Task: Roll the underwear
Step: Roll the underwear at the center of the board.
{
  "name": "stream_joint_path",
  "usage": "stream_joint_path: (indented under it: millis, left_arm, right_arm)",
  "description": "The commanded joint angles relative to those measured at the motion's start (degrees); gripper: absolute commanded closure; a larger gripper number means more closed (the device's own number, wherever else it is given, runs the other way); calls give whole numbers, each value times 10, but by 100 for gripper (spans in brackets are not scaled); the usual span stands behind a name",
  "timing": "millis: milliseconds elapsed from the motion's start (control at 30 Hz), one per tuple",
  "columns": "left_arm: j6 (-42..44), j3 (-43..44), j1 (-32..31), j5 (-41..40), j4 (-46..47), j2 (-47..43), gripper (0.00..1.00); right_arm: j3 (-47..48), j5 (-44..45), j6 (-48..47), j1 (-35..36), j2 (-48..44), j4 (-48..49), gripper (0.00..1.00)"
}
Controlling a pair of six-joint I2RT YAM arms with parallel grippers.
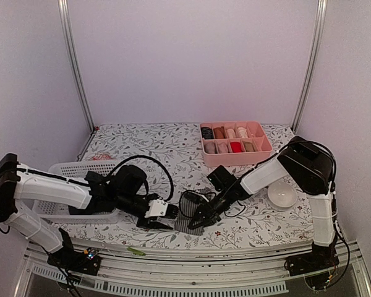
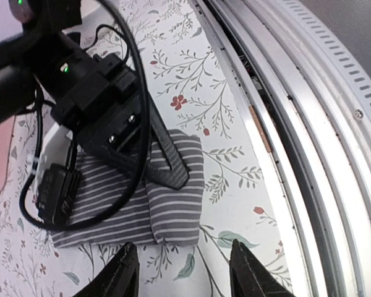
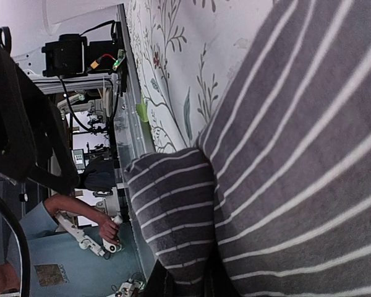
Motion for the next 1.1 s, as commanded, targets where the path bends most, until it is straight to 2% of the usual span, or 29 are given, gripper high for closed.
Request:
stream_joint_path:
  millis: [0,133,367,400,467,500,567,667,867,1067]
  left_arm:
    - [8,4,-45,-69,106,49,50]
    - [6,28,-73,-111,126,103,50]
    - [8,48,-78,-174,121,170,51]
    - [12,51,-78,-185,111,179,54]
    - [14,59,-77,-191,78,190,65]
    - [18,61,-77,-182,61,192,74]
    - [28,54,-77,-168,40,184,89]
    - [38,53,-75,-146,-1,170,99]
    - [58,105,-49,-43,-122,178,100]
    - [53,255,26,100,-301,281,100]
  right_arm:
    - [18,4,12,-6,53,-39,100]
    - [22,-2,23,-7,68,-41,100]
    - [19,-6,37,-7,68,-36,100]
    - [19,-5,37,-7,67,-36,100]
    - [22,-3,37,-7,61,-36,100]
    - [22,1,37,-8,56,-37,98]
    - [19,11,36,-13,39,-38,86]
    - [0,47,34,-38,-18,-37,72]
    - [-56,187,-18,-79,-198,-72,46]
    - [-126,317,-102,-58,-328,-94,40]
